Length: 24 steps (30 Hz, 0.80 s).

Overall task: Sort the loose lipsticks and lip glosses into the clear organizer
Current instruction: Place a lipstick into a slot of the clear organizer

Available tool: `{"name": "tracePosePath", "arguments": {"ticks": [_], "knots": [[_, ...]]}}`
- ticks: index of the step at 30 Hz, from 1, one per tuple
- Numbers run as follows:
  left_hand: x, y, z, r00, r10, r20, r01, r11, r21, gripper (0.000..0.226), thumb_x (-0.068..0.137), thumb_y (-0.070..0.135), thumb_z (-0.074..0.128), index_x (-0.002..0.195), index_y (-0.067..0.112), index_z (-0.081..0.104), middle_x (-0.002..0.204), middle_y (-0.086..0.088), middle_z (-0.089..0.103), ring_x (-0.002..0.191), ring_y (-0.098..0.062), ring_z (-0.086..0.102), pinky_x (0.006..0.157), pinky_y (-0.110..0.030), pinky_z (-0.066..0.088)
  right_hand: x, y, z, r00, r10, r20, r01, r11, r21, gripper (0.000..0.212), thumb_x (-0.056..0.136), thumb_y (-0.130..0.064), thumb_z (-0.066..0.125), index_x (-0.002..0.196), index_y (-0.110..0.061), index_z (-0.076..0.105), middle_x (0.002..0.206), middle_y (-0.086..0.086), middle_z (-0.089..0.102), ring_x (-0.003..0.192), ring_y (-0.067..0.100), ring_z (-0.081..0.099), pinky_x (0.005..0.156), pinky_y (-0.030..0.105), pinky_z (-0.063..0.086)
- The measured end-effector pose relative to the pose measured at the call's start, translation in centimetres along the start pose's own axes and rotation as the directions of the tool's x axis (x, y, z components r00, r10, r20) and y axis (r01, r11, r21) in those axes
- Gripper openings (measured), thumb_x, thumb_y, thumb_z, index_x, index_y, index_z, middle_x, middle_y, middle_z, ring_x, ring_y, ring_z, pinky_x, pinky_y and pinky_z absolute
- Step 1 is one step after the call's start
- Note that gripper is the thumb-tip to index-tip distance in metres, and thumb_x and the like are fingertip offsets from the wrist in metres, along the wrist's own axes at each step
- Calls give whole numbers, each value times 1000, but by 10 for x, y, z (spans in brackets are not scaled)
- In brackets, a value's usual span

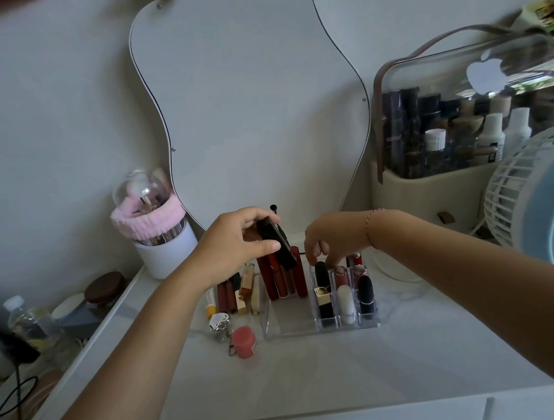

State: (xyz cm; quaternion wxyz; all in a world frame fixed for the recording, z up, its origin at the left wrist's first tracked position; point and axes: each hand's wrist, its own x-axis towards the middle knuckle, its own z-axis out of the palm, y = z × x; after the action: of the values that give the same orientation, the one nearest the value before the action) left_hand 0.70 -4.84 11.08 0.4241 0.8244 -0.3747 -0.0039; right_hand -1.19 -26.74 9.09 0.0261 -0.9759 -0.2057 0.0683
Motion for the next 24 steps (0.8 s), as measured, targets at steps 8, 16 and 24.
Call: {"name": "tracePosePath", "arguments": {"ticks": [8, 16, 24], "knots": [[-12, -9, 4, 999, -32, 28, 32, 999, 6, 35, 76, 17, 76, 100, 39, 66, 99, 20, 70, 96, 1, 64, 80, -14, 48, 2, -1, -2, 998, -21, 51, 26, 995, -101, 26, 80, -19, 66, 106, -20, 64, 109, 3, 56, 96, 16, 50, 89, 36, 48], [-28, -23, 21, 997, -49, 65, 46, 998, 50, 38, 75, 16, 78, 98, 43, 63, 105, 33, 58, 100, 23, 51, 74, 0, 39, -4, 13, -12, 996, 54, -73, -38, 979, 201, 14, 73, -41, 71, 78, -31, 62, 83, -15, 64, 75, 0, 59, 67, 18, 43], [-37, -35, 34, 994, -79, 74, 68, 987, 142, 32, 79, 22, 73, 102, 44, 65, 102, 16, 66, 86, 7, 59, 70, -5, 39, -48, 20, -13, 938, 198, -283, 105, 618, 779, 26, 80, -17, 68, 98, -2, 59, 92, 9, 73, 83, 15, 70, 80, 25, 54]]}}
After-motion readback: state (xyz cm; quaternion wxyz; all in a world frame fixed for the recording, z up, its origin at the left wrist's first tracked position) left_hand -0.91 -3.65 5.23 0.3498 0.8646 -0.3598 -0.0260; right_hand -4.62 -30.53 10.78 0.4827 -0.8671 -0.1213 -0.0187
